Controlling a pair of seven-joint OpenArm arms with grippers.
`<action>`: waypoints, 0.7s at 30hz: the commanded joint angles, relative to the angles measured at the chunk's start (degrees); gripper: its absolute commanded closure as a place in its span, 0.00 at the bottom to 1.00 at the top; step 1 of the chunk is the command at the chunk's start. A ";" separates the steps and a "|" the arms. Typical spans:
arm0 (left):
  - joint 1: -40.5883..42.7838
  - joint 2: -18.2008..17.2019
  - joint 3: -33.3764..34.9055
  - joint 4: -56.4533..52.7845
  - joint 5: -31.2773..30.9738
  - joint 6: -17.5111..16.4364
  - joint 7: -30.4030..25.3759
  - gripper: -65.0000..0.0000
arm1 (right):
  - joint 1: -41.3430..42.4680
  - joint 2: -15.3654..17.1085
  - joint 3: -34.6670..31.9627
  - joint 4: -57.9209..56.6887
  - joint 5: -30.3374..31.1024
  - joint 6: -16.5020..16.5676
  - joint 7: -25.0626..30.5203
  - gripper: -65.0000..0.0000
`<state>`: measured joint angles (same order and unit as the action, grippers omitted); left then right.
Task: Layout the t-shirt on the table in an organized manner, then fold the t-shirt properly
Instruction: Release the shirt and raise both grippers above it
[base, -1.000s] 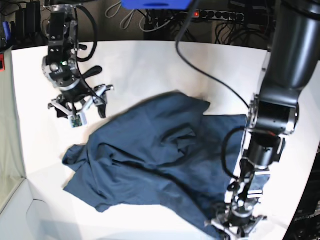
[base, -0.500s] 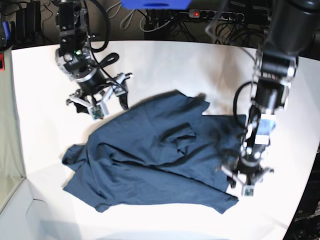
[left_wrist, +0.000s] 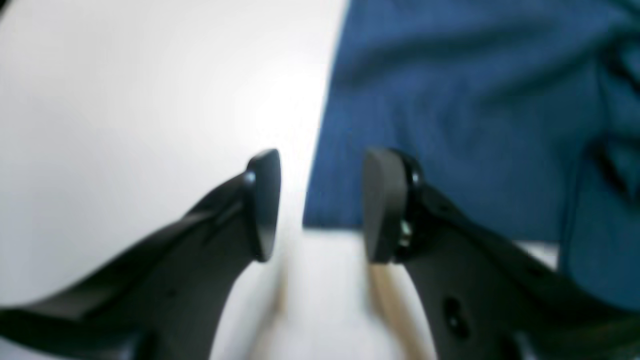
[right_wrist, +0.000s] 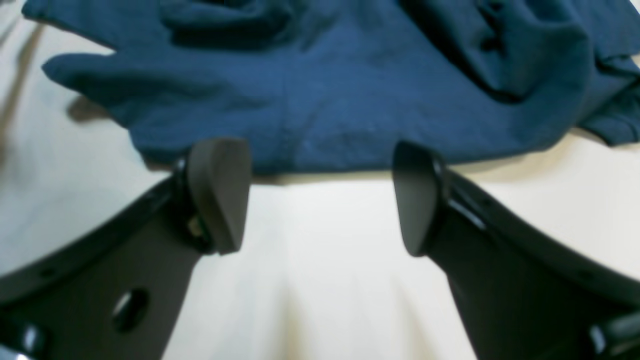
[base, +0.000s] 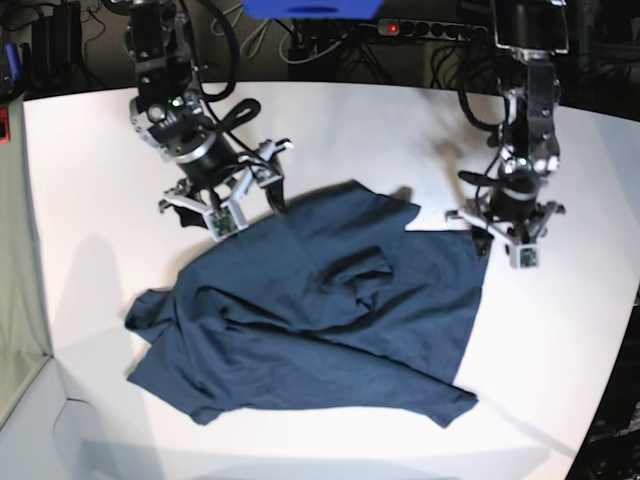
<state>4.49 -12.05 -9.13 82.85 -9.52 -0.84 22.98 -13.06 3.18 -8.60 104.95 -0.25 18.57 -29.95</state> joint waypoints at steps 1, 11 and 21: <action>-0.58 -0.12 -0.68 0.98 0.07 0.53 -1.93 0.59 | 0.62 0.12 -0.32 0.94 0.30 0.03 1.43 0.31; 0.48 2.52 -2.96 -1.75 0.16 0.53 -1.84 0.56 | 0.71 0.12 -0.41 0.86 0.30 0.03 1.43 0.31; -2.69 2.60 -2.61 -8.26 0.16 0.53 -2.02 0.56 | 0.44 0.29 -0.41 0.86 0.30 0.03 1.43 0.31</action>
<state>2.20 -9.04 -11.75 74.13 -9.26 -0.23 20.75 -13.04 3.36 -9.04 104.95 -0.23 18.59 -30.11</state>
